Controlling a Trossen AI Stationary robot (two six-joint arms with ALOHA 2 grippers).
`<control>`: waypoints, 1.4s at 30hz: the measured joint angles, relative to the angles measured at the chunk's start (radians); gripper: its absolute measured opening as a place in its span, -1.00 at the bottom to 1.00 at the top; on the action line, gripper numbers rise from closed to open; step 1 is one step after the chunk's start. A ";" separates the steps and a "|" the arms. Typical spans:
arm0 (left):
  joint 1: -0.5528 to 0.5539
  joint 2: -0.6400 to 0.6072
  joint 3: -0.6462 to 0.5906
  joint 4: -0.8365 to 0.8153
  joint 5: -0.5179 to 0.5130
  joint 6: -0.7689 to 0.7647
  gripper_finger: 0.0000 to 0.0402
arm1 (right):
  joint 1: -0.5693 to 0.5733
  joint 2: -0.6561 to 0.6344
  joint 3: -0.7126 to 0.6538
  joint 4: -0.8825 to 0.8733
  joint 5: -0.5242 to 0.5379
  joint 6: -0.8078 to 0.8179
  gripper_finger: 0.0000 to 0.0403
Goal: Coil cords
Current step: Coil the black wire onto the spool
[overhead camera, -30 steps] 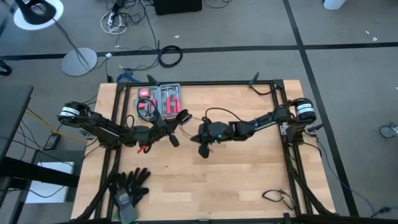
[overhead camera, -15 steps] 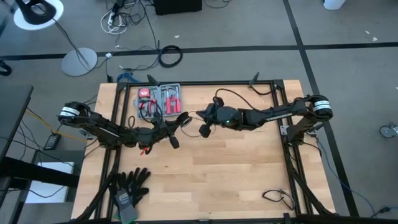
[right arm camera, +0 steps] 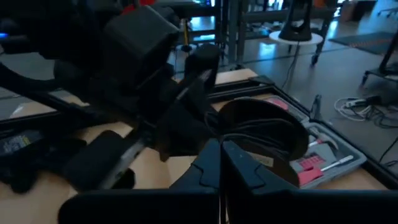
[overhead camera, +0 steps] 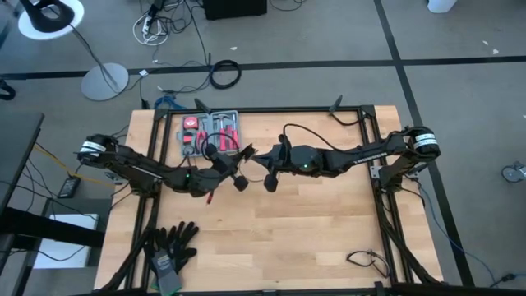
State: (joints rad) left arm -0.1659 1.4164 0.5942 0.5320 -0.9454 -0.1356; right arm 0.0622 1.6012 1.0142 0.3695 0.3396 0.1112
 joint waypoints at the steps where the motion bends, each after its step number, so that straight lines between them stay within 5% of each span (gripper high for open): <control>1: 0.003 0.006 0.003 0.002 0.001 0.000 -1.00 | 0.000 0.000 0.000 -0.004 -0.009 0.000 -1.00; 9: 0.015 0.124 0.011 0.147 0.058 -0.007 -1.00 | 0.001 0.028 0.001 -0.025 -0.078 0.042 -0.95; 24: 0.017 0.145 -0.057 0.197 0.169 -0.221 -1.00 | 0.047 0.035 -0.001 -0.223 -0.088 0.131 -0.78; 34: 0.023 0.412 -0.069 0.473 0.225 -0.318 -1.00 | 0.063 0.129 -0.053 -0.160 -0.082 0.261 -0.78; 42: 0.052 0.555 -0.070 0.505 0.225 -0.396 -1.00 | 0.109 0.195 -0.053 -0.181 -0.045 0.307 -0.81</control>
State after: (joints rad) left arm -0.1136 1.9718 0.5239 1.0367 -0.7200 -0.5320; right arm 0.1716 1.7961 0.9611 0.1888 0.2948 0.4187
